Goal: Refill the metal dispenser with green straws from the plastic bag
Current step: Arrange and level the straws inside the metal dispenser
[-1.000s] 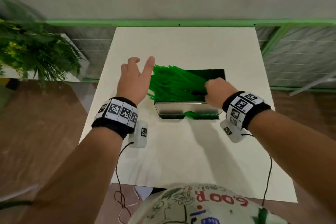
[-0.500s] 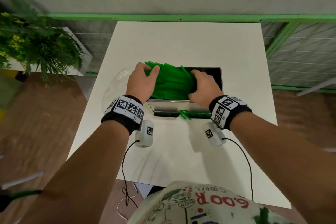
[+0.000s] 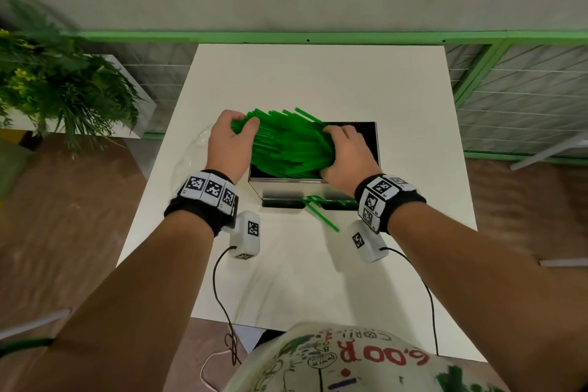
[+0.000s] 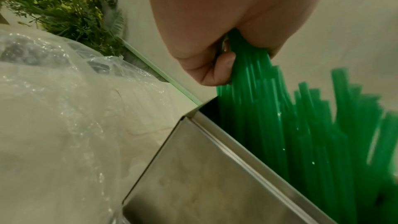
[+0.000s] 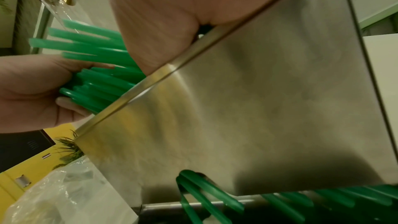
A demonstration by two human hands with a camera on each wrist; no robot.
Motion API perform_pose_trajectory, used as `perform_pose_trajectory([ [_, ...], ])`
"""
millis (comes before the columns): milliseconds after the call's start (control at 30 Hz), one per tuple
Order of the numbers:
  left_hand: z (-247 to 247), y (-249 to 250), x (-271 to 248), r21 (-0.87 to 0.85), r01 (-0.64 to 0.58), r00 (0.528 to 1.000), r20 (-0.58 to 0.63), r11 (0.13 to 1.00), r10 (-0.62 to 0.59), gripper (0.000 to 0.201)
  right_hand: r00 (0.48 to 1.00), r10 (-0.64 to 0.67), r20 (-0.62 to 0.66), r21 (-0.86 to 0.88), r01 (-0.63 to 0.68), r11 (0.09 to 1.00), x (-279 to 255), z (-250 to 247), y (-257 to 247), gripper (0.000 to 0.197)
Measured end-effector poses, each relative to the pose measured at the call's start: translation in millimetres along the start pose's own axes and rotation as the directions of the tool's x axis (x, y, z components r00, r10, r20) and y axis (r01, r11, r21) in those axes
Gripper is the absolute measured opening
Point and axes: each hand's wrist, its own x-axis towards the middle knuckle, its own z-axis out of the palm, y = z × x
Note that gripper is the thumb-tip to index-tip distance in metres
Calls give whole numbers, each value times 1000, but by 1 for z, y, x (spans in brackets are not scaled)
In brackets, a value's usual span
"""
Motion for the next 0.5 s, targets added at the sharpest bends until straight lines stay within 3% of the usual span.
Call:
perform_pose_trajectory([
  [133,-4,4,0,-82,32,999,-32,996,-35,15,999,0,-39,42,1,999,-2,1,0,85],
  [233,3,1,-5,-38,61,996,68,997,-58,21,1000,-8,-28,55,10,998,-4,0,-1,86],
  [367,15,7,-12,121,23,994,108,992,-37,39,999,31,17,73,-33,997,-2,-2,-3,90],
  [500,23,10,-15,82,-23,995,101,996,15,81,995,78,65,51,-81,995,3,-5,-4,87],
])
